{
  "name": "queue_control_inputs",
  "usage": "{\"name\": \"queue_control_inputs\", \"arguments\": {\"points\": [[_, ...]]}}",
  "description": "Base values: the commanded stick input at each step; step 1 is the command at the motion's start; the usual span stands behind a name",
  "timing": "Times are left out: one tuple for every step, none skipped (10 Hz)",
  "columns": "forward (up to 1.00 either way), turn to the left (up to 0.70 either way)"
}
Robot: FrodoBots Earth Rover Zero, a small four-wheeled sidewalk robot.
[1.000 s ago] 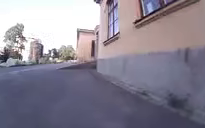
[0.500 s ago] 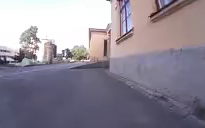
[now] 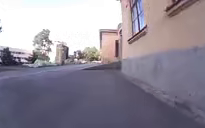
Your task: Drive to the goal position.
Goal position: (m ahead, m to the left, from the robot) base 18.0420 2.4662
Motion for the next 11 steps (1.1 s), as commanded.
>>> {"name": "queue_control_inputs", "arguments": {"points": [[0.5, 0.5], [0.5, 0.5], [0.5, 0.5], [0.5, 0.5], [0.5, 0.5], [0.5, 0.5], [0.5, 0.5], [0.5, 0.5], [0.5, 0.5], [0.5, 0.5], [0.5, 0.5]]}}
